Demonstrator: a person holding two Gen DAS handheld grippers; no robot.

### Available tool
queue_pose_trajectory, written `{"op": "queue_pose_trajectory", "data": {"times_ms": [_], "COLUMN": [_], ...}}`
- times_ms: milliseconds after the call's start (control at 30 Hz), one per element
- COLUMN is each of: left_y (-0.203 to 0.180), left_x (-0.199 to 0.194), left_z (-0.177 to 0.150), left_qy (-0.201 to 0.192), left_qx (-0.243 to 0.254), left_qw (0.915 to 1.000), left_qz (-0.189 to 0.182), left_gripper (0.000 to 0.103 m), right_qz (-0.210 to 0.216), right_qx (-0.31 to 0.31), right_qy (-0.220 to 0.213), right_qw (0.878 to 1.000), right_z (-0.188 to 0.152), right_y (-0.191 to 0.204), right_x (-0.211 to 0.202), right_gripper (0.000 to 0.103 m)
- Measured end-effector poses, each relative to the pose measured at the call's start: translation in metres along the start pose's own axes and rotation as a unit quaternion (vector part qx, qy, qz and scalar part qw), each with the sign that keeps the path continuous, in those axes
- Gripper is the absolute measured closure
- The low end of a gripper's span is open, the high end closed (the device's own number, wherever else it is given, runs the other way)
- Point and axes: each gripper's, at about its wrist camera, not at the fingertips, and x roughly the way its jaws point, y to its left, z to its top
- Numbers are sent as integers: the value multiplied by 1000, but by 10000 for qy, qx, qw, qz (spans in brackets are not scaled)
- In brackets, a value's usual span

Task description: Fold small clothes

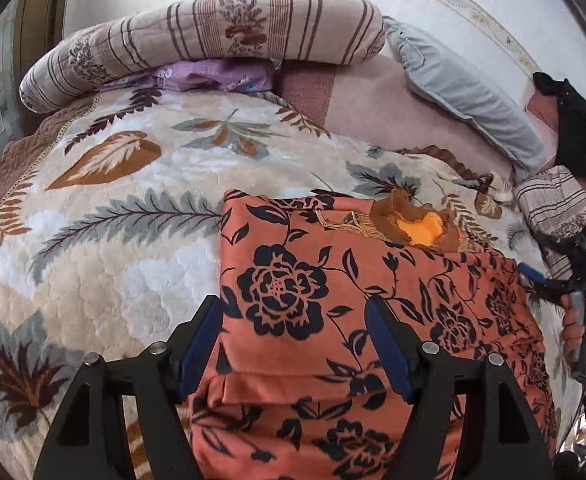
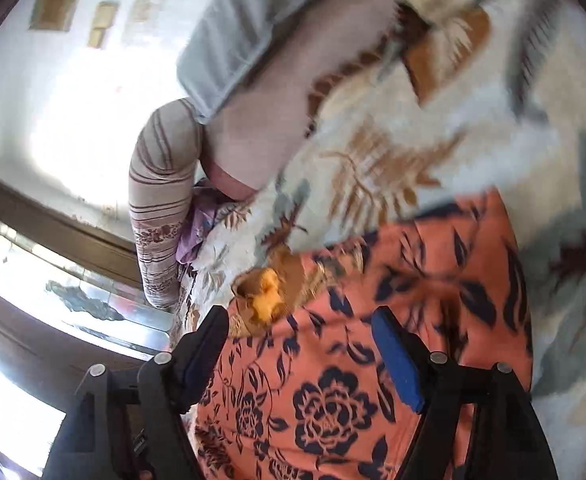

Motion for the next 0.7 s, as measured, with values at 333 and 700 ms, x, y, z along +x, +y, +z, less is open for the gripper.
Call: {"op": "queue_pose_trajectory", "data": {"times_ms": [333,700], "left_y": [19,22], "left_x": [47,19], "left_z": [-14,-19], "left_qy": [490,494], "left_qx": [-404,-510], "left_qw": [9972,9971], "left_qz": [387,286], "left_gripper": [28,28], "right_qz": [-55,-824], "right_qx": [274,429], "right_qy": [-497,-146], "right_qw": [9984,9956], "right_z": [15,25], "right_y": [-28,-64], "right_x": [-12,8], "right_gripper": [20,22]}}
